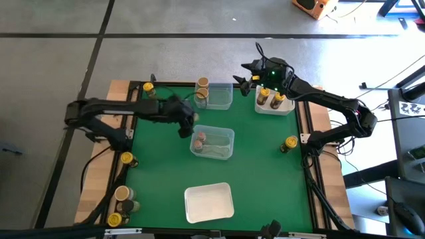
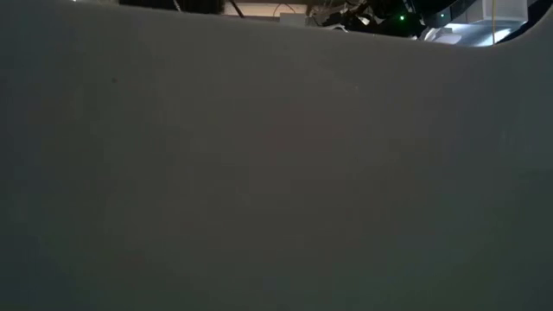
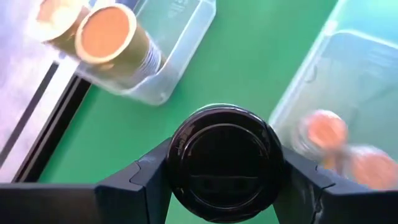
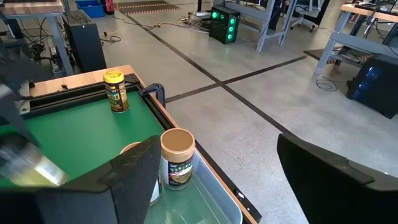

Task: Sort spices by type
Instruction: Put the black seasoning bottle into the bottom white bin

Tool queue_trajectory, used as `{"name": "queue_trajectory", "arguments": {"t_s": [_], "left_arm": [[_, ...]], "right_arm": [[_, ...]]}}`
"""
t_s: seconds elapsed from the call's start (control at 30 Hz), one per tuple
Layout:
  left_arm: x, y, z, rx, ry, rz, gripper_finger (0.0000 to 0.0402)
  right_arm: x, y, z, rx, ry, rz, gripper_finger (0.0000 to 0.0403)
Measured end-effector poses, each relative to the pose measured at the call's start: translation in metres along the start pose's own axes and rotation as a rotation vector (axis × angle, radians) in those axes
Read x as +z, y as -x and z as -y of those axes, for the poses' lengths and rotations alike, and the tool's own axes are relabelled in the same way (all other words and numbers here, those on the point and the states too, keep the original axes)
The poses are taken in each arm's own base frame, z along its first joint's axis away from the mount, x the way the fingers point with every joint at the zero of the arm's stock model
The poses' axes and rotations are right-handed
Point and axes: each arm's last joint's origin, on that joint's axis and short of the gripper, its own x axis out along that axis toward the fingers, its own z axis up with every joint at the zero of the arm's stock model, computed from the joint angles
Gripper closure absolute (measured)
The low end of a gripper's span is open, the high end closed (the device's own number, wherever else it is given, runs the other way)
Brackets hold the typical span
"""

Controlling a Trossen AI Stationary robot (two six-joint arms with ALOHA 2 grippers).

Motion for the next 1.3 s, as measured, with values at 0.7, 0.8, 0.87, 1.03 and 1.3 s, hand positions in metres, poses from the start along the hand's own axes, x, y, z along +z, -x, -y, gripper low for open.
{"name": "queue_trajectory", "arguments": {"t_s": [0.7,0.8,0.87,1.03,1.3], "left_arm": [[0.053,-0.095,0.014,-0.112,-0.115,-0.055,0.0192],[0.055,-0.096,0.017,-0.115,-0.112,-0.05,0.019],[0.057,-0.096,0.017,-0.115,-0.093,-0.028,0.0184],[0.058,-0.094,0.018,-0.116,-0.079,-0.026,0.0141],[0.056,-0.071,0.019,-0.125,-0.114,-0.048,0.0114]], "right_arm": [[0.0,0.0,0.0,-0.001,0.0,-0.002,0.0084],[0.0,0.0,0.0,-0.001,0.0,-0.002,0.0084],[0.0,0.0,0.0,-0.001,0.0,-0.002,0.0084],[0.0,0.0,0.0,-0.001,0.0,-0.002,0.0084],[0.0,0.0,0.0,-0.001,0.0,-0.002,0.0084]]}}
